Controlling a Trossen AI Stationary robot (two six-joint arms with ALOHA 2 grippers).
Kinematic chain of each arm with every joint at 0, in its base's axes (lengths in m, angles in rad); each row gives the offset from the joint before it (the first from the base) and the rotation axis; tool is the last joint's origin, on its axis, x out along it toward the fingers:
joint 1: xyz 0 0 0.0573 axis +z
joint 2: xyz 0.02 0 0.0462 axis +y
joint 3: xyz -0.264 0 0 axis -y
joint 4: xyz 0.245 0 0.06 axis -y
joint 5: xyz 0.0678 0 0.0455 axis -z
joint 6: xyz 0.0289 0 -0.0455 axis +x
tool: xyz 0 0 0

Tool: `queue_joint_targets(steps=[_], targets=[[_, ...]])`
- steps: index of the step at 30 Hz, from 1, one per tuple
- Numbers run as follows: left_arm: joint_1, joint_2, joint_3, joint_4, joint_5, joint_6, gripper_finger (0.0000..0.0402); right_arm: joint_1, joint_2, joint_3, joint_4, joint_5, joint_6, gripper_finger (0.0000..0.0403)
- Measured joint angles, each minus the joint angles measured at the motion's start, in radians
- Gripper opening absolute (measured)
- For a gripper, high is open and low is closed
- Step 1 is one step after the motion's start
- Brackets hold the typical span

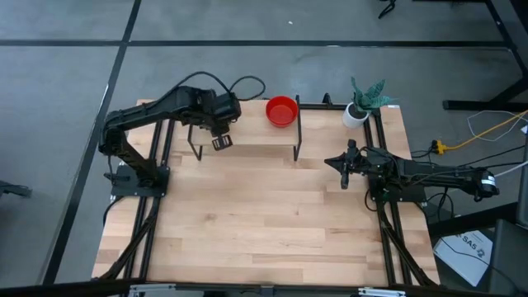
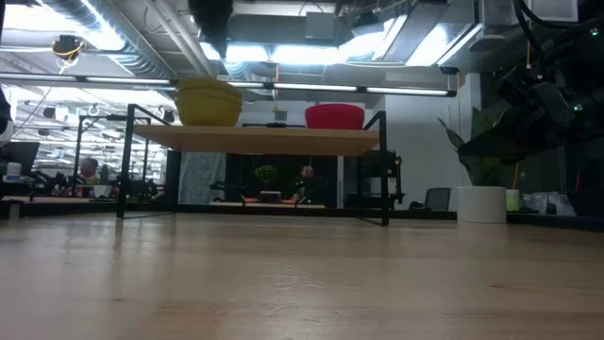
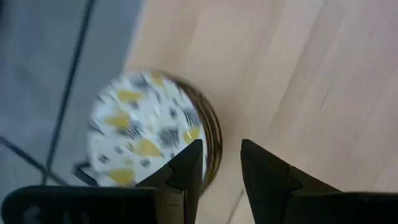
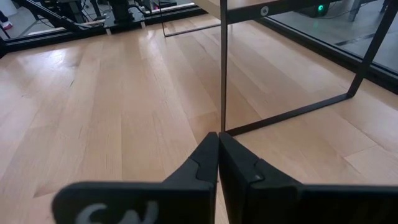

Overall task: Pick & Place Mini bowls
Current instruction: Stack the yellow patterned bowl on the yellow patterned bowl on the shelf, then return to Home Position

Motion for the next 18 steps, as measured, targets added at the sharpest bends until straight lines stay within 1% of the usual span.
queue_joint_targets(steps=[6, 8, 10, 12, 13, 15, 16, 18], targets=[[-0.056, 0.0, 0.211, 0.001, -0.079, 0.023, 0.0102, 0.0, 0.0, 0.0, 0.0, 0.0, 0.0, 0.0014], [-0.079, -0.001, 0.275, 0.002, -0.083, -0.011, 0.0103, 0.0, 0.0, 0.0, 0.0, 0.0, 0.0, 0.0014], [-0.114, -0.006, 0.317, 0.002, -0.066, -0.052, 0.0104, 0.0, 0.0, 0.0, 0.0, 0.0, 0.0, 0.0014], [-0.167, -0.027, 0.313, 0.008, -0.029, -0.067, 0.0104, 0.0, 0.0, 0.0, 0.0, 0.0, 0.0, 0.0014], [-0.206, -0.038, 0.296, 0.023, 0.001, -0.047, 0.0103, 0.0, 0.0, 0.0, 0.0, 0.0, 0.0, 0.0014], [-0.299, -0.056, 0.234, 0.084, 0.051, -0.027, 0.0101, 0.0, 0.0, 0.0, 0.0, 0.0, 0.0, 0.0014], [-0.354, -0.062, 0.188, 0.144, 0.052, -0.024, 0.01, 0.0, 0.0, 0.0, 0.0, 0.0, 0.0, 0.0014], [-0.461, -0.079, 0.064, 0.273, -0.005, -0.01, 0.0099, 0.0, 0.0, 0.0, 0.0, 0.0, 0.0, 0.0014]])
